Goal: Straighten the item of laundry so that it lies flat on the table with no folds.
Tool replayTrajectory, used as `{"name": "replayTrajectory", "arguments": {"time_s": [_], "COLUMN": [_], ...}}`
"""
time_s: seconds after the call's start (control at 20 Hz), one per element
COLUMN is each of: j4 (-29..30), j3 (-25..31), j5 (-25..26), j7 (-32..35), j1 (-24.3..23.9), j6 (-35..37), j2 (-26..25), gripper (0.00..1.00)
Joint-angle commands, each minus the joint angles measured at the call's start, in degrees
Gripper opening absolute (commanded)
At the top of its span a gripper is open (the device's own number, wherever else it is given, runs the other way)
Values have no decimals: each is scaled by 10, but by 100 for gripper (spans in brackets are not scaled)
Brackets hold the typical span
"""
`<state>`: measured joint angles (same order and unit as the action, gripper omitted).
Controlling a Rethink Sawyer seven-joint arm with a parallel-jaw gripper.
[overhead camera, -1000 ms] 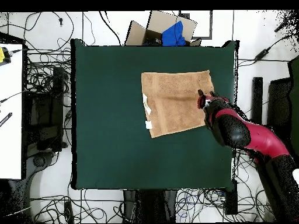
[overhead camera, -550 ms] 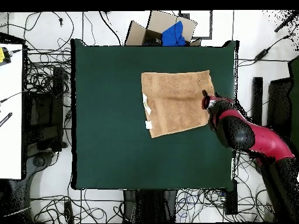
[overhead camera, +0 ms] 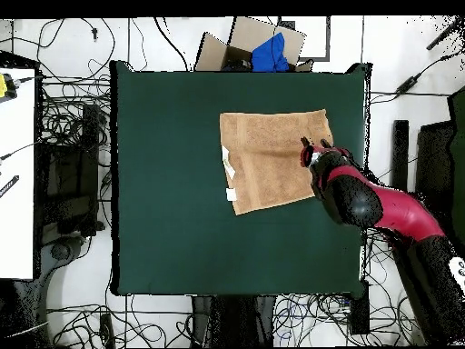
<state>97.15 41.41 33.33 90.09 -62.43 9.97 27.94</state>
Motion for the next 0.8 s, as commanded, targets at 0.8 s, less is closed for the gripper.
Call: {"name": "replayTrajectory", "arguments": {"time_s": [0.8], "j4": [2], "j3": [-67], "j5": [112], "j7": [3], "j1": [17], "j6": [-12], "j2": [-43], "gripper": [100]}}
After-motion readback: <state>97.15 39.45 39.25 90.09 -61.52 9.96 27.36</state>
